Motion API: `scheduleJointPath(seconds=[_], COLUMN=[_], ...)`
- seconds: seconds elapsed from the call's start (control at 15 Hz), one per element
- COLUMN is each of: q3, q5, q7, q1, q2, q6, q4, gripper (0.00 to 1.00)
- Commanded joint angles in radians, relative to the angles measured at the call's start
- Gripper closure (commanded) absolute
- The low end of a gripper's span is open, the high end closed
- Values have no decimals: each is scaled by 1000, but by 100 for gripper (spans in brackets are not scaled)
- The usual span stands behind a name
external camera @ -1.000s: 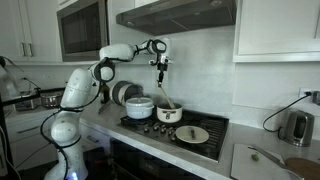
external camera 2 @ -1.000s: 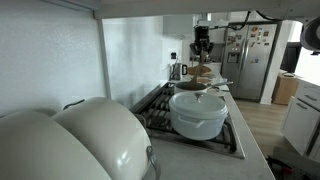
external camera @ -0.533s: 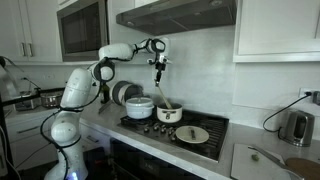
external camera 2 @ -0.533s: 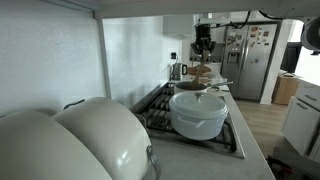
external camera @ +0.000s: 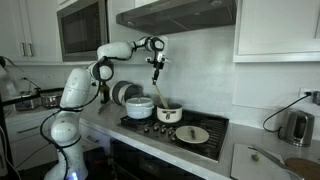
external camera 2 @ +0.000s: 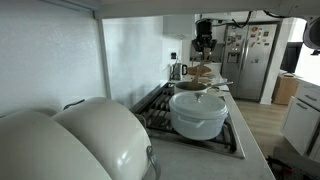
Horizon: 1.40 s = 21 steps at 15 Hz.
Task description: Use the wooden spatula to stir the contents of the pot
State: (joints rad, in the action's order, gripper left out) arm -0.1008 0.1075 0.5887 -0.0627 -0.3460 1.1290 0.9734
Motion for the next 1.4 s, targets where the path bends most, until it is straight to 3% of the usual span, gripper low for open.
scheduleJointPath(seconds=[0.0,1.33], q3=[0,-11], q5=[15,-216], q7=[-17,-55], q1=[-13,93], q2=[12,6], q6=[-1,163], q4=[27,148], gripper=[93,93])
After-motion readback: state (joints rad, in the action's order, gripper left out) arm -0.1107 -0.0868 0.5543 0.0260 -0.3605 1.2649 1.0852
